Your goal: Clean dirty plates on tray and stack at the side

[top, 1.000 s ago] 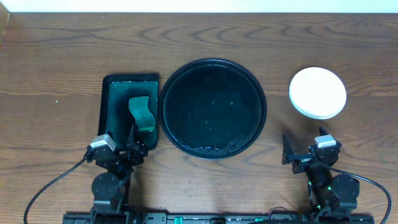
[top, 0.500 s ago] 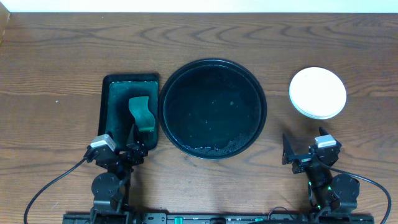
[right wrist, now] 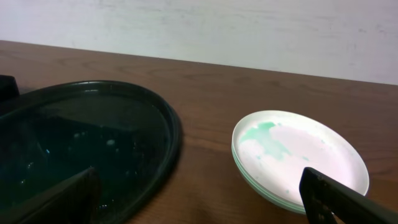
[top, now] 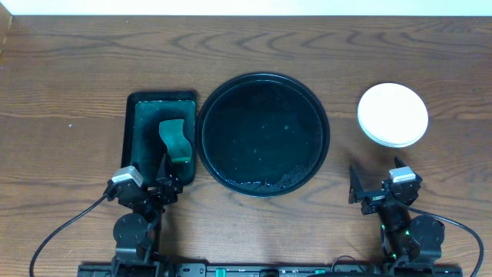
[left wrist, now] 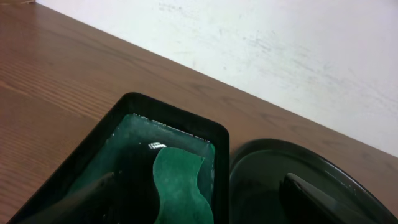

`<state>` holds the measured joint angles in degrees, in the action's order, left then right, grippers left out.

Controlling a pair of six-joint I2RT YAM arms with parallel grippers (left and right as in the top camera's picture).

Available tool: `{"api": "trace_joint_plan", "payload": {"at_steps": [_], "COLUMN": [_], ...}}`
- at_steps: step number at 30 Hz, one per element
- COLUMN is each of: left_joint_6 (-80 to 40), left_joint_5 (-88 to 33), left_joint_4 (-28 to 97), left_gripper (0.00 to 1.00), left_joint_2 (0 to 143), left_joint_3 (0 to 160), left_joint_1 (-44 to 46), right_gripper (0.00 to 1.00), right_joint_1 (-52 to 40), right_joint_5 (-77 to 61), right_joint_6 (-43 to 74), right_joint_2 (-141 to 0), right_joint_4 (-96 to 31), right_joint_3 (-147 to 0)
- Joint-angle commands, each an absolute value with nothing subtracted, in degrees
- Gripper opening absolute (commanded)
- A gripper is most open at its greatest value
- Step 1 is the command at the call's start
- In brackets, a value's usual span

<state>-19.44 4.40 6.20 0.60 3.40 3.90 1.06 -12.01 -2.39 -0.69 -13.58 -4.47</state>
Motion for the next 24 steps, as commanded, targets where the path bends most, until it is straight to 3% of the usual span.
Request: {"api": "trace_joint_plan", "payload": {"at_steps": [1, 24], "left_joint_6": [-18.68, -18.65], "left_joint_5": [3.86, 3.86], "left_joint_4": [6.79, 6.79], "left_gripper": [0.83, 0.83], "left_joint_2": [0.23, 0.23], "left_joint_3": [1.63, 1.63], "left_joint_1": [3.7, 3.7], "right_gripper": [0.99, 0.99], "right_joint_1": [1.52, 1.52], "right_joint_5": [-12.1, -12.1], "right_joint_6": [-3.29, -3.29], "right_joint_2": [-0.32, -0.32], "right_joint_4": [-13.67, -13.67], "right_joint_3": [-4.29, -4.29]}}
